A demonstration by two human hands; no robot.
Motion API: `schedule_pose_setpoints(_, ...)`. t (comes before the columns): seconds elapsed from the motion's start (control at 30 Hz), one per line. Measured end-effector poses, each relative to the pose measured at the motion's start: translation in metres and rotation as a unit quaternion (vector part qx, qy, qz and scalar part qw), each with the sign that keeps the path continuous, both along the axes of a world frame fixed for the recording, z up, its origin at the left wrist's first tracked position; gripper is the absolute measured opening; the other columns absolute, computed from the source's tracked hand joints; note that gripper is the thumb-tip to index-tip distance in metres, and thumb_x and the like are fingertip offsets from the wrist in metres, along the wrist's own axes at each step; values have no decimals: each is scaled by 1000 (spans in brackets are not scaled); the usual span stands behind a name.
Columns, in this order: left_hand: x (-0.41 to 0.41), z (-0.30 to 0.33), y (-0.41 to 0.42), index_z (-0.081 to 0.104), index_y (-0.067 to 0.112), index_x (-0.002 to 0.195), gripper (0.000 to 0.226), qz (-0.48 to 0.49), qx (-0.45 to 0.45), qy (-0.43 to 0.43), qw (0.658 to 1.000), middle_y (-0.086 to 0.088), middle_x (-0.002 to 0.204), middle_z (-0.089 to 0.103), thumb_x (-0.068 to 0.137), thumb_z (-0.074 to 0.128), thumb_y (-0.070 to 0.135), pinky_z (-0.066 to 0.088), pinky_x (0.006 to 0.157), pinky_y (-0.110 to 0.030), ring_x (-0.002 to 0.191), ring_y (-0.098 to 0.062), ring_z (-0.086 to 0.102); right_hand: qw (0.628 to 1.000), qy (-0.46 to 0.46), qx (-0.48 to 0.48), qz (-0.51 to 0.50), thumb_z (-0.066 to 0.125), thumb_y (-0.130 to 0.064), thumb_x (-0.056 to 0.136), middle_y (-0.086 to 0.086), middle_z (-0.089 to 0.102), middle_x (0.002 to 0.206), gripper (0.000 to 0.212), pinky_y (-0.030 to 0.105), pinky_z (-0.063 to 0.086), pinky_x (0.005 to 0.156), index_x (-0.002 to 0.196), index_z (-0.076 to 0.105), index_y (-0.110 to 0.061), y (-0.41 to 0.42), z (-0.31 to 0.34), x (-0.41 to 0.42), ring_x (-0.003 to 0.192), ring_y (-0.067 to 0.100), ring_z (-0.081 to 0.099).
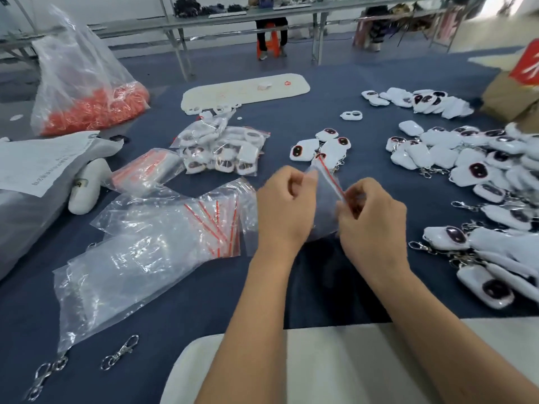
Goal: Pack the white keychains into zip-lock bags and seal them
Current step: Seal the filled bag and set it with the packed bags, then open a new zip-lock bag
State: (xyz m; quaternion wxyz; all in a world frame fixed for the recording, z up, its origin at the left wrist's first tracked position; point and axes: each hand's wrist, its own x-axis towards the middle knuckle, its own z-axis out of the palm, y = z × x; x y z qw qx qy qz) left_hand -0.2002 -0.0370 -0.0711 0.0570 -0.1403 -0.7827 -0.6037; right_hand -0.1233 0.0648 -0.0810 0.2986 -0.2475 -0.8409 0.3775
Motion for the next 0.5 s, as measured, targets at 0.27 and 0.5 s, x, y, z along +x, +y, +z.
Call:
schedule_pose_setpoints(0.27, 12, -10, 19, 60, 5, 66, 29, -50, -56, -95, 993, -16, 66, 67, 93, 62, 16, 52, 55, -33, 54, -21, 58, 996, -29, 63, 60, 78, -22, 89, -9, 70, 75, 14, 39, 54, 73, 83, 65, -19, 13, -4, 21, 72, 17, 66)
schedule_pose_setpoints(0.5, 14, -4, 12, 74, 7, 78, 23, -118, -31, -142, 982, -6, 60, 66, 94, 58, 7, 40, 41, -20, 48, -14, 57, 996, 8, -53, 74, 73, -44, 93, -12, 75, 80, 21, 33, 58, 81, 94, 74, -23, 17, -2, 20, 78, 6, 71)
